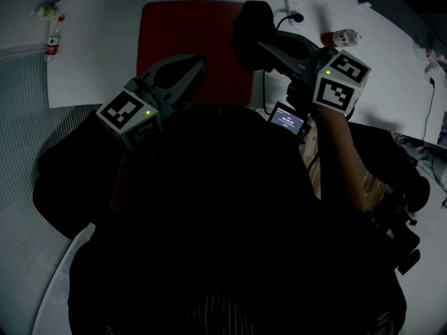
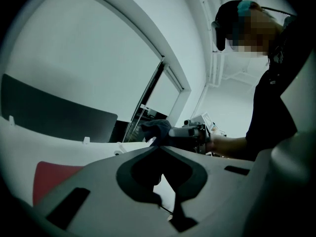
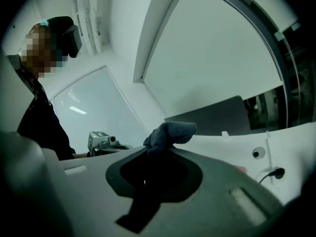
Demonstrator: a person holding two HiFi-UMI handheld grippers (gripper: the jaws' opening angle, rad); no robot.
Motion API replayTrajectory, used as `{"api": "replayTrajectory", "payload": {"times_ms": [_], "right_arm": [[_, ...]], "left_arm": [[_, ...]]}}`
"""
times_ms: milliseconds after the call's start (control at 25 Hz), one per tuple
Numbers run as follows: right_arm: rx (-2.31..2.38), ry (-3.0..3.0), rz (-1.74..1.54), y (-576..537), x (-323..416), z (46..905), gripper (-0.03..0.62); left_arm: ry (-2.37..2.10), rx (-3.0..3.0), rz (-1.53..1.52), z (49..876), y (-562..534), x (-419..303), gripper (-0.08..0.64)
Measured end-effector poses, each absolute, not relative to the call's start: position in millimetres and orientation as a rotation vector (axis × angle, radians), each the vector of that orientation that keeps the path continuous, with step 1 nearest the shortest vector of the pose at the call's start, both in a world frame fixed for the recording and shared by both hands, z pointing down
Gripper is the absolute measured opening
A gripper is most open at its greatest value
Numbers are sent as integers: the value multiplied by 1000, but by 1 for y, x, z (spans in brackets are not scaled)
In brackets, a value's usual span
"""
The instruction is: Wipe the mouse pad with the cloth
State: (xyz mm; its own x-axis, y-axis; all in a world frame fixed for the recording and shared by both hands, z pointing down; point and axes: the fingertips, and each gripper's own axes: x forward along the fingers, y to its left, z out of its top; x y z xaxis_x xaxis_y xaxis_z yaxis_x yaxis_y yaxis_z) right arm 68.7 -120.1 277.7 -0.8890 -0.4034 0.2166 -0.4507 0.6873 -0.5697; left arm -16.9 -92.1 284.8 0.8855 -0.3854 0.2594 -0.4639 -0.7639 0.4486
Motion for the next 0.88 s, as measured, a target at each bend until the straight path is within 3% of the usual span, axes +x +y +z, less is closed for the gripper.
{"api": "replayTrajectory", "payload": {"times_ms": [520, 880], "right_arm": [[884, -2791, 1012, -153, 86, 275, 43], [808, -2680, 1071, -165, 81, 331, 43]], "left_arm": [[-519, 2563, 249, 313, -155, -6, 6], [-581, 2387, 410, 405, -162, -12, 6]]}}
